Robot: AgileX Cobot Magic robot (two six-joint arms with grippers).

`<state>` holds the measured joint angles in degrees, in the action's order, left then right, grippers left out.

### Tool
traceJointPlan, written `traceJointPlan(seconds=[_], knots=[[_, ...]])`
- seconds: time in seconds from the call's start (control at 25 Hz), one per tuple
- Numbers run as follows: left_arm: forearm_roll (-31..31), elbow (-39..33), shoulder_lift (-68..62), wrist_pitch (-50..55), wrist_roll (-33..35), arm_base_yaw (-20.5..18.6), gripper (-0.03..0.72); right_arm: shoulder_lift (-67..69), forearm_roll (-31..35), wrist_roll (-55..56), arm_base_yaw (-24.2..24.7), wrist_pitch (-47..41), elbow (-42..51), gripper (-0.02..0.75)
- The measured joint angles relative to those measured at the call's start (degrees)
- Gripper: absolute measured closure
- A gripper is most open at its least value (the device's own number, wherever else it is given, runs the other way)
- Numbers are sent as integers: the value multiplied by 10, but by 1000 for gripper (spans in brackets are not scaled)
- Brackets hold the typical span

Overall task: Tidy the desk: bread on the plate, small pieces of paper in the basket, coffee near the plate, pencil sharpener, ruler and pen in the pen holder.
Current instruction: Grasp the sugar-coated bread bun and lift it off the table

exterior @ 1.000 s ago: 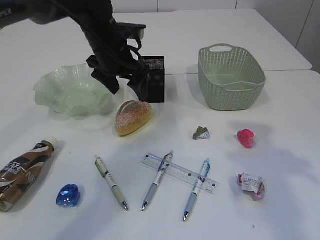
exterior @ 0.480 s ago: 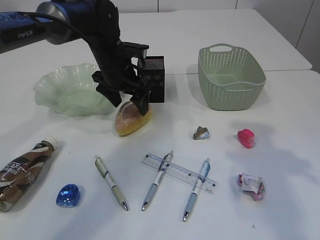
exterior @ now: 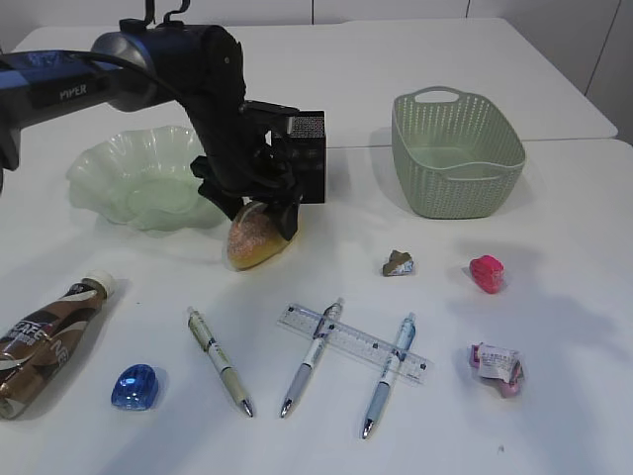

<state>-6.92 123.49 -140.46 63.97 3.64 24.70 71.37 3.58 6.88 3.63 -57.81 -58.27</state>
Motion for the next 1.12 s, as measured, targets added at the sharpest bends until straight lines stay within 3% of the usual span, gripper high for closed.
traceJointPlan(seconds=[0.48, 0.68, 0.92, 1.12], knots=[[-1, 0, -6, -18, 0, 0, 16, 0, 0, 0, 0, 3, 0, 260], [-2, 0, -6, -18, 0, 0, 125, 0, 0, 0, 0, 4, 0, 260], [-2, 0, -6, -9, 0, 0, 197, 0, 0, 0, 0, 4, 0, 260], [-3, 1, -6, 6, 0, 0, 330, 0, 0, 0, 0, 4, 0, 260]])
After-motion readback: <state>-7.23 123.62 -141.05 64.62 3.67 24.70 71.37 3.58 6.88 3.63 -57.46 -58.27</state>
